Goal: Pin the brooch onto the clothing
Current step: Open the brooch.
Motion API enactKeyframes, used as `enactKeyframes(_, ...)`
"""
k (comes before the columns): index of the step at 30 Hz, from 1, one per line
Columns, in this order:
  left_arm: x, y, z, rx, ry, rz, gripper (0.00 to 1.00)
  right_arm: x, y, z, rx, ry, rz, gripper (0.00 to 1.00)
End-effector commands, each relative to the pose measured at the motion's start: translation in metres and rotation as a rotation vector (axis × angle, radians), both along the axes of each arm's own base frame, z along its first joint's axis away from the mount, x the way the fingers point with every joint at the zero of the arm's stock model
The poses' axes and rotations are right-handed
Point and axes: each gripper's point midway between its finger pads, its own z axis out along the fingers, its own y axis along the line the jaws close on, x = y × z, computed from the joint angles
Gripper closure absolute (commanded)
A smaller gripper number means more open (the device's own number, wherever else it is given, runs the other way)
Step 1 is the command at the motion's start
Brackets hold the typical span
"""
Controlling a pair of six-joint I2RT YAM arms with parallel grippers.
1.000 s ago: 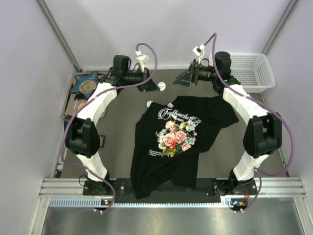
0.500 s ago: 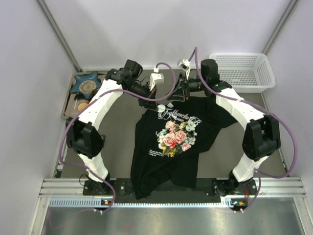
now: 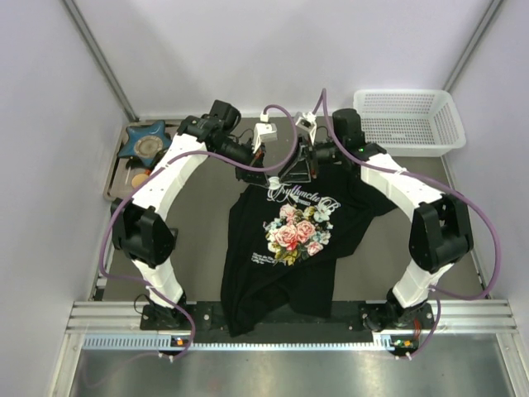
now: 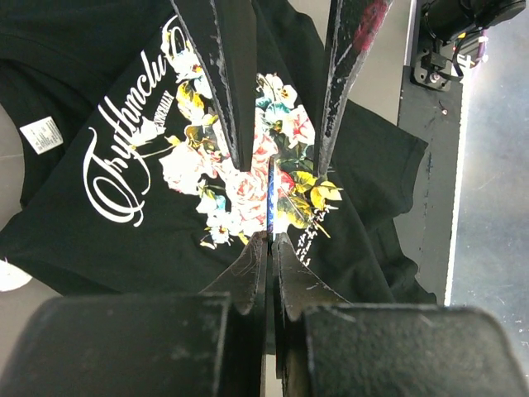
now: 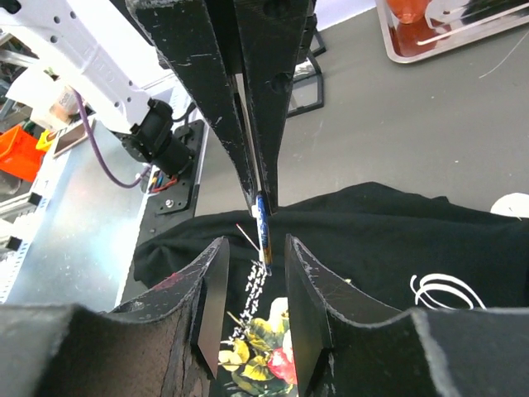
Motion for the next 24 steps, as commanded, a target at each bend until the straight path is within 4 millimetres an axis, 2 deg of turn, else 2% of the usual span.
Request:
enactKeyframes(1, 0.002, -0.007, 0.017, -0.061, -0.047, -0.031, 1.00, -0.013, 0.006, 0.020, 0.046, -0.085, 0.061, 0.66)
enactKeyframes(8, 0.001, -0.009, 0.020, -0.080, -0.057, -0.036, 1.00, -0.013, 0.010, 0.014, 0.027, -0.070, 0.055, 0.80)
enactKeyframes(9, 0.002, -0.009, 0.020, -0.081, -0.059, -0.033, 1.00, -0.012, 0.010, 0.012, 0.023, -0.063, 0.052, 0.92)
enactKeyframes(10, 0.001, -0.009, 0.020, -0.082, -0.057, -0.029, 1.00, -0.012, 0.011, 0.014, 0.024, -0.061, 0.053, 1.00)
enactKeyframes(12, 0.002, -0.007, 0.020, -0.087, -0.049, -0.018, 1.00, -0.010, 0.011, 0.014, 0.022, -0.058, 0.046, 1.00)
enactKeyframes(13, 0.002, -0.006, 0.019, -0.092, -0.042, -0.011, 0.98, -0.010, 0.011, 0.016, 0.022, -0.053, 0.045, 1.00)
enactKeyframes(15, 0.011, -0.004, 0.024, -0.129, -0.040, 0.036, 0.85, -0.006, 0.012, 0.017, 0.018, -0.050, 0.028, 1.00)
enactKeyframes(16, 0.010, 0.000, 0.023, -0.147, -0.026, 0.060, 0.75, -0.002, 0.012, 0.022, 0.018, -0.029, 0.015, 1.00)
enactKeyframes(17, 0.016, 0.007, 0.027, -0.173, 0.025, 0.126, 0.71, 0.002, 0.013, 0.023, 0.017, -0.014, 0.005, 1.00)
enactKeyframes(18, 0.027, 0.008, 0.047, -0.251, -0.048, 0.141, 0.68, 0.008, 0.013, 0.025, 0.019, -0.011, -0.017, 1.00)
enactKeyframes(19, 0.030, 0.013, 0.035, -0.267, -0.005, 0.191, 0.63, 0.011, 0.010, 0.028, 0.022, 0.063, -0.045, 1.00)
enactKeyframes(20, 0.038, 0.025, 0.039, -0.302, 0.094, 0.303, 0.62, 0.022, 0.012, 0.042, 0.080, 0.000, -0.061, 1.00)
enactKeyframes(21, 0.043, 0.032, 0.051, -0.358, 0.080, 0.348, 0.59, 0.028, 0.011, 0.047, 0.104, 0.018, -0.084, 1.00)
enactKeyframes(22, 0.053, 0.037, 0.047, -0.426, 0.053, 0.366, 0.57, 0.029, 0.009, 0.048, 0.113, 0.131, -0.110, 1.00)
enactKeyframes(23, 0.060, 0.051, 0.055, -0.484, 0.138, 0.452, 0.53, 0.036, 0.007, 0.060, 0.158, 0.092, -0.120, 1.00)
enactKeyframes(24, 0.061, 0.055, 0.059, -0.519, 0.140, 0.471, 0.52, 0.039, 0.008, 0.060, 0.165, 0.121, -0.127, 1.00)
